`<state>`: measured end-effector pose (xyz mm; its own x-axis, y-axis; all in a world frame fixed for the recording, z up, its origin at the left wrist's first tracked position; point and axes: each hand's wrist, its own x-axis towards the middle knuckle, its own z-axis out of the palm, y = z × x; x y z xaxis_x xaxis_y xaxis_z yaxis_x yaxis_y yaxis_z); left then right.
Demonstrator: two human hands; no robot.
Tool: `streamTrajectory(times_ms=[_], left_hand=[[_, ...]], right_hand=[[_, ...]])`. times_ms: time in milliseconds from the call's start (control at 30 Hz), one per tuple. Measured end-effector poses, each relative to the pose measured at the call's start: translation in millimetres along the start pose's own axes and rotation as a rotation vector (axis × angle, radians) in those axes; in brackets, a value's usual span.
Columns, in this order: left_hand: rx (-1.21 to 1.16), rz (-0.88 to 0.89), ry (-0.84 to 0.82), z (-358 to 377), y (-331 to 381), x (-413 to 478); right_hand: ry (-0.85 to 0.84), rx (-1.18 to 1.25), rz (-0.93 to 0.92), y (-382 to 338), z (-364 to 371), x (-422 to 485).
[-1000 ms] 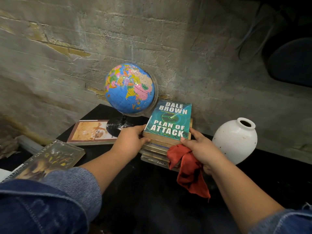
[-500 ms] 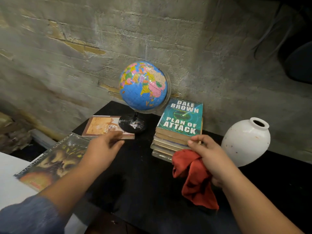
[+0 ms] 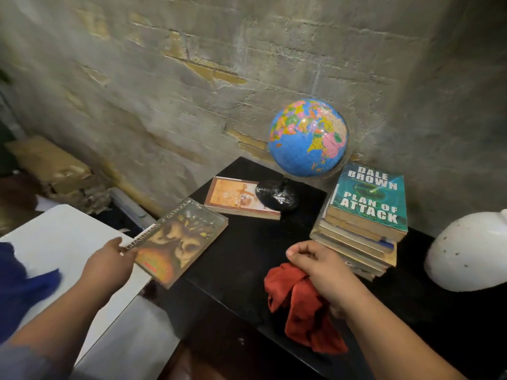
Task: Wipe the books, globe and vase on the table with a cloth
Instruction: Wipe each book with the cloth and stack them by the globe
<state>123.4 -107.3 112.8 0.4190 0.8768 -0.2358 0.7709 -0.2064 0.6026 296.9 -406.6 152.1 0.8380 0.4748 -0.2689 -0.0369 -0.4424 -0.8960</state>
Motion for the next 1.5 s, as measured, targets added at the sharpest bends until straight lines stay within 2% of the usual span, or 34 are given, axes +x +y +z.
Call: streamTrajectory(times_ms=[133, 267, 433, 567, 667, 767, 867, 900, 1033, 1100, 1233, 1333, 1500], left_hand=[[-0.267, -0.104, -0.124, -0.4, -21.3, 20.7], [-0.715, -0.232, -0.232, 2.5, -15.4, 16.2], [-0.835, -0.216, -0.286, 4.8, -19.1, 1.2], [-0.763, -0.112, -0.424, 10.8, -26.8, -14.5], [-0.698, -0.010, -0.468, 20.7, -18.8, -20.7], [-0.558, 0.136, -0.378, 33.6, -5.6, -18.6], [-0.241, 0.307, -0.217, 41.1, 0.1, -12.2], [-0.156, 0.362, -0.203, 42.6, -0.7, -9.9], [0.036, 0.517, -0.327, 45.1, -8.4, -4.7], [0.058, 0.548, -0.349, 44.4, -9.5, -3.2], [0.049, 0.560, -0.354, 44.4, -10.6, -1.0], [0.037, 0.563, -0.352, 47.2, -12.9, -1.5], [0.037, 0.569, -0.352, 47.5, -14.8, 1.2]], right_hand=[[-0.010, 0.046, 0.009, -6.8, 25.2, 3.0], [-0.016, 0.028, 0.033, -9.1, 41.9, 2.9], [0.005, 0.013, 0.065, -6.3, 51.1, 3.3], [0.059, 0.058, 0.101, -1.4, 49.9, 5.7], [0.173, 0.142, 0.113, 5.8, 40.5, 14.2], [0.372, 0.147, 0.088, 12.7, 27.6, 28.1], [0.545, -0.015, -0.022, 17.4, 28.0, 33.1], [0.520, -0.114, -0.080, 19.8, 32.1, 31.9], [0.166, -0.602, -0.141, 37.7, 55.8, 17.4], [0.173, -0.761, -0.190, 38.5, 61.9, 12.0], [0.099, -0.876, -0.254, 31.0, 58.8, 13.5], [0.188, -0.978, -0.235, 25.6, 56.3, 17.4], [0.020, -1.017, -0.333, 20.8, 69.9, 18.6]])
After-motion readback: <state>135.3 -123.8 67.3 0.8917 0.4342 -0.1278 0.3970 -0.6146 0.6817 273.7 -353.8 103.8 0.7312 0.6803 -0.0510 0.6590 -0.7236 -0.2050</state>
